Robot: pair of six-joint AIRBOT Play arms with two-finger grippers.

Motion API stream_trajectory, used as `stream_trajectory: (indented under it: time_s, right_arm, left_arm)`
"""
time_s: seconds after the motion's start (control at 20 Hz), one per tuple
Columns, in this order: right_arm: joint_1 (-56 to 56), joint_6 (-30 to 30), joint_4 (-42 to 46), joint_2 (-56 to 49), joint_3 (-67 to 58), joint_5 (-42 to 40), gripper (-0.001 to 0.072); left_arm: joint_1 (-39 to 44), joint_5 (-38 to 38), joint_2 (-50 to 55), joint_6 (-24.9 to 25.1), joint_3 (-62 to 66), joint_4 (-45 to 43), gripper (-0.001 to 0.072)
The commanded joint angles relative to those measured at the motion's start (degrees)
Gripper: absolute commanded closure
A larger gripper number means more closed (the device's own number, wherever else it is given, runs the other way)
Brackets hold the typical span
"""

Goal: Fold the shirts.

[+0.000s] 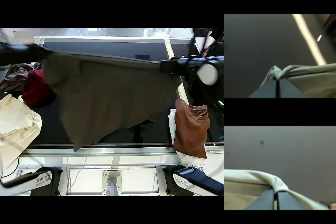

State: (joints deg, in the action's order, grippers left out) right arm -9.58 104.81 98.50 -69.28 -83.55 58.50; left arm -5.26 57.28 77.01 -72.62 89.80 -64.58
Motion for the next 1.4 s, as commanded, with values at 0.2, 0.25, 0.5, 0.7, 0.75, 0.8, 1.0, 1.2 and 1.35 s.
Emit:
stream_trajectory:
  time_s: [0.2,0.25,0.5,0.7,0.75,0.8,1.0,1.2,1.35]
  right_arm:
    - [7.06,-1.29,-8.41,-18.25,-0.09,-15.50,0.0425]
    - [7.10,-1.51,-8.35,-18.10,-0.39,-16.15,0.0280]
    - [7.45,-5.99,-2.16,-13.03,-7.72,-7.28,0.0266]
    - [8.87,-7.02,-2.80,-7.32,-8.83,-5.84,0.0267]
    - [8.87,-7.06,-3.26,-6.60,-8.83,-4.59,0.0267]
    - [8.87,-7.26,-4.04,-6.45,-8.81,-3.04,0.0267]
    - [8.87,-16.61,-13.88,-9.79,-8.41,3.63,0.0267]
    - [8.81,-22.71,-20.13,-17.25,-8.41,4.26,0.0267]
    - [8.81,-26.14,-24.04,-23.69,-8.44,4.57,0.0267]
  left_arm:
    - [5.40,-10.82,22.38,-12.92,0.20,-17.31,0.0680]
    - [5.33,-12.66,21.81,-12.87,0.59,-17.31,0.0532]
    - [2.56,-14.45,12.68,-12.90,7.13,-17.27,0.0003]
    - [2.03,-10.23,6.67,-12.90,7.13,-14.12,0.0004]
    - [2.29,-6.75,5.95,-12.90,7.13,-11.63,0.0003]
    - [2.43,-3.17,5.46,-12.94,7.08,-11.23,0.0002]
    - [1.25,3.15,3.87,-17.09,4.24,-11.23,0.0007]
    - [-0.74,2.19,-7.37,-19.65,-11.54,-11.28,0.0009]
    - [-1.20,-2.10,-21.59,-28.74,-32.61,-11.17,0.0008]
